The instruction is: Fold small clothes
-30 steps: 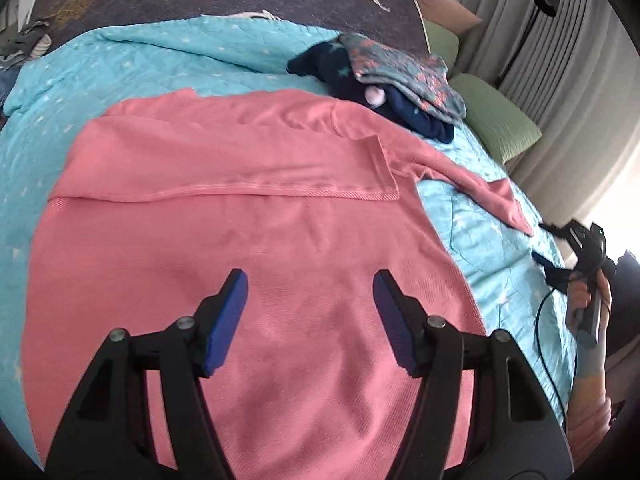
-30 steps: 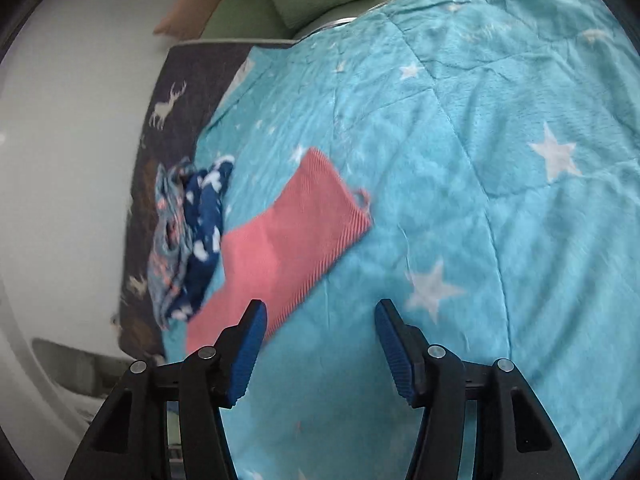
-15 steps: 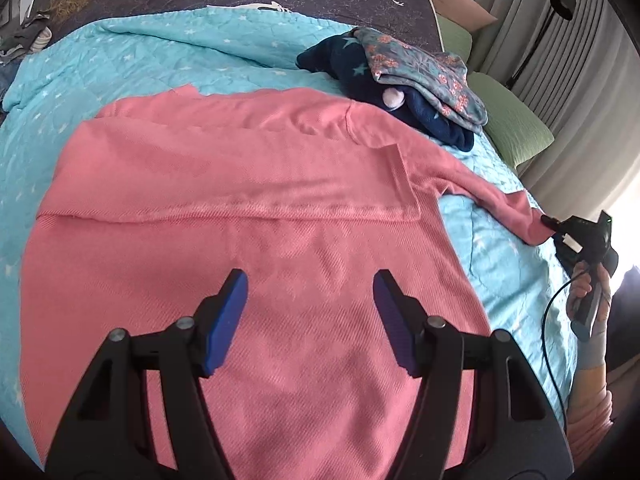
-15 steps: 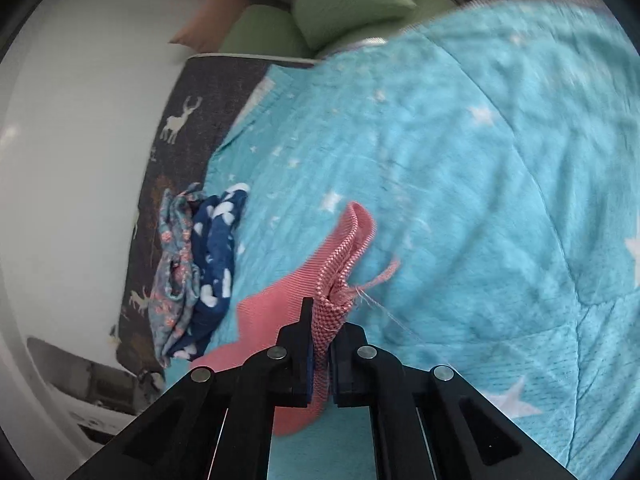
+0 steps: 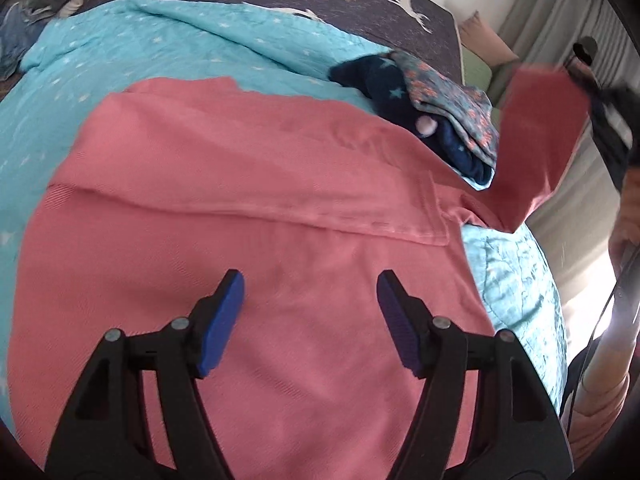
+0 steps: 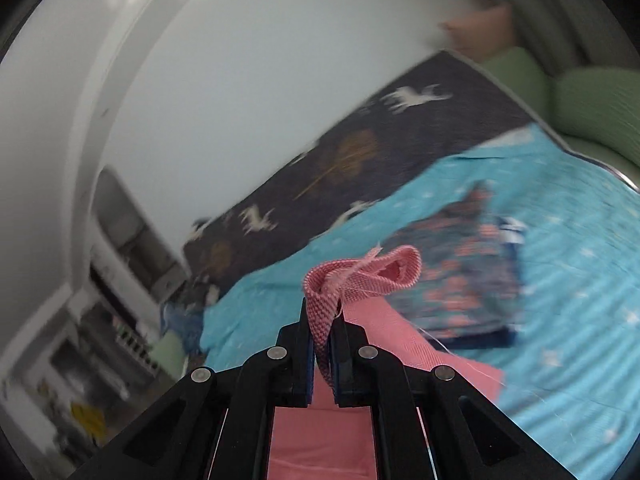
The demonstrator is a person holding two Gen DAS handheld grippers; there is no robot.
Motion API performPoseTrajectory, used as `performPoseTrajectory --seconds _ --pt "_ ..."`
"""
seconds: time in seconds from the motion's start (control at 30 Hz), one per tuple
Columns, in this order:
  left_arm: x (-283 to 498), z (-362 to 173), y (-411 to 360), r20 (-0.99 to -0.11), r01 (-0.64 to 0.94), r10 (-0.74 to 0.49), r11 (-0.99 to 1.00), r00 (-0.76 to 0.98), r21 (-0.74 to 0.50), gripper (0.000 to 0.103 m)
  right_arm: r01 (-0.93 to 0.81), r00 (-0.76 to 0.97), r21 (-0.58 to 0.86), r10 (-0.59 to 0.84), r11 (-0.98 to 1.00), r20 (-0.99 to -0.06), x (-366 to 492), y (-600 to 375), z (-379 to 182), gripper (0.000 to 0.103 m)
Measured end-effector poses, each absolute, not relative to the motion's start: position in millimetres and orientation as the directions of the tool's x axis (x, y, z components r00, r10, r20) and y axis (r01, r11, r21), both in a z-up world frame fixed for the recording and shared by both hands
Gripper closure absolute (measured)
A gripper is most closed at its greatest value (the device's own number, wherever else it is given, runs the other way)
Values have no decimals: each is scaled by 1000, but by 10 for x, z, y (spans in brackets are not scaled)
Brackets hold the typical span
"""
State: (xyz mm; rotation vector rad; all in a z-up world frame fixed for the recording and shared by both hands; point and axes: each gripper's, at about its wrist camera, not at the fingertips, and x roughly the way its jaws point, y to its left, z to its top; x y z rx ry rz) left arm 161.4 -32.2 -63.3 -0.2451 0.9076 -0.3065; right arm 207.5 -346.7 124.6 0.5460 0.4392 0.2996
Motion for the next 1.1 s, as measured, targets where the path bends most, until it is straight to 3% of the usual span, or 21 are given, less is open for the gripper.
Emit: performPoseTrajectory --seconds 0.13,0.23,0.3,0.43,0.57,0.73,0.77,0.83,0.87,0.9,1.1 --pt "1512 -571 -21 -711 108 -312 942 630 -317 26 -330 717 495 554 804 -422 2388 -2289 1031 93" --pt "1487 -560 201 -700 80 -314 935 642 -346 26 -384 536 493 623 781 -570 2492 -1646 627 73" --pt "1488 -575 293 -693 79 -336 924 638 -374 26 -405 488 470 620 784 -614 2445 -1495 466 69" --pt "1555 -620 309 -682 95 -393 897 617 -432 26 -356 581 424 553 832 -597 2290 -1810 476 49" --pt "1725 -621 118 -663 156 -474 863 579 -481 26 -243 630 426 476 871 -613 2139 -2320 491 49" --pt "2052 -726 -151 -694 171 -519 844 499 -508 26 -62 743 317 255 947 -619 1824 -2783 420 49" --pt "2106 -766 -177 -697 163 -534 834 478 -528 33 -35 754 322 237 946 -613 1777 -2858 400 49" --pt "2225 -841 -230 -702 138 -561 814 439 -564 59 -8 761 319 213 948 -612 1677 -3010 325 49" --pt "2299 -866 -265 -708 123 -569 808 419 -576 85 17 766 312 189 950 -614 1659 -3031 320 49" --pt "2326 -870 -290 -711 119 -574 805 406 -582 99 26 767 322 187 946 -613 1636 -3064 293 49" --pt "2285 -106 -239 -595 219 -559 809 578 -546 100 45 718 343 209 938 -664 1623 -3220 181 49"
